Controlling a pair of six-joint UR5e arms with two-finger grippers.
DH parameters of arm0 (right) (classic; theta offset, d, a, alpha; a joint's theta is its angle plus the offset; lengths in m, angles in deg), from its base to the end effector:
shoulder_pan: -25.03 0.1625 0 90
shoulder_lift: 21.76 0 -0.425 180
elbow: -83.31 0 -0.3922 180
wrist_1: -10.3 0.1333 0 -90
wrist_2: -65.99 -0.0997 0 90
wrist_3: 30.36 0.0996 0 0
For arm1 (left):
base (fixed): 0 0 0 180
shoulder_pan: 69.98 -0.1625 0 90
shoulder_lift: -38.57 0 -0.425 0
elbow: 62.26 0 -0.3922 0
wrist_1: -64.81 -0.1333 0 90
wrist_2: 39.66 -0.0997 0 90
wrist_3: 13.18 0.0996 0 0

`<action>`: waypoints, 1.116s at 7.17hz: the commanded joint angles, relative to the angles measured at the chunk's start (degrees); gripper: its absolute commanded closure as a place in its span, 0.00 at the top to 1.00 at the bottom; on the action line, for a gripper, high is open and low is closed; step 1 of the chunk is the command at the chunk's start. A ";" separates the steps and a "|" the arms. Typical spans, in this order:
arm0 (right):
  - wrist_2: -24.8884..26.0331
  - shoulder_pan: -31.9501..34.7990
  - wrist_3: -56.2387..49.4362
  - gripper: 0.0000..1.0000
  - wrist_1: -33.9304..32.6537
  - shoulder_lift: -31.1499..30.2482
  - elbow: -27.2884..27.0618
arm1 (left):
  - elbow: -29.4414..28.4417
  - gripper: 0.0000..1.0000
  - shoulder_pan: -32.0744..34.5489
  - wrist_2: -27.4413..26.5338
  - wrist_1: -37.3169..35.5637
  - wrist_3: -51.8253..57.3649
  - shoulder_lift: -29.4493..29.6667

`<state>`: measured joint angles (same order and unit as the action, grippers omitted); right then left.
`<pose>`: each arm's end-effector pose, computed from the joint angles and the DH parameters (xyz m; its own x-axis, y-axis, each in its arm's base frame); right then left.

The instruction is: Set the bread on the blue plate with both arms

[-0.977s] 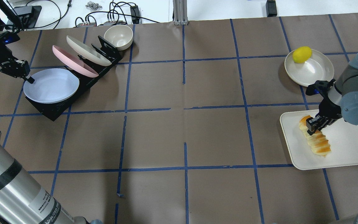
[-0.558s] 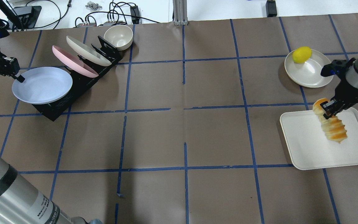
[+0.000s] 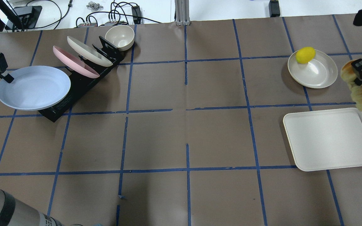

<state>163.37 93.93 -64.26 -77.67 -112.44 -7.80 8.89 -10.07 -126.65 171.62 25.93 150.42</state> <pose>-0.0613 -0.4935 0.4816 -0.9702 -0.2278 0.0826 -0.2186 0.9699 0.1072 0.1859 -0.5972 0.4091 -0.9611 0.1131 0.2521 0.1734 0.9572 0.2318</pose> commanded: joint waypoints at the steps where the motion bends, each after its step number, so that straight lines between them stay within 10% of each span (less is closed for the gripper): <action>1: 0.44 9.88 11.96 0.07 6.14 -0.98 8.04 | 10.03 0.04 8.59 0.85 -2.47 -12.84 -8.82; 8: -4.04 21.01 23.10 0.05 5.62 4.37 6.39 | 15.42 0.04 35.09 9.74 -32.41 -33.04 4.39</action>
<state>159.75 114.77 -41.19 -71.94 -108.83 -0.82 23.64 23.44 -117.11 145.26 -5.57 151.08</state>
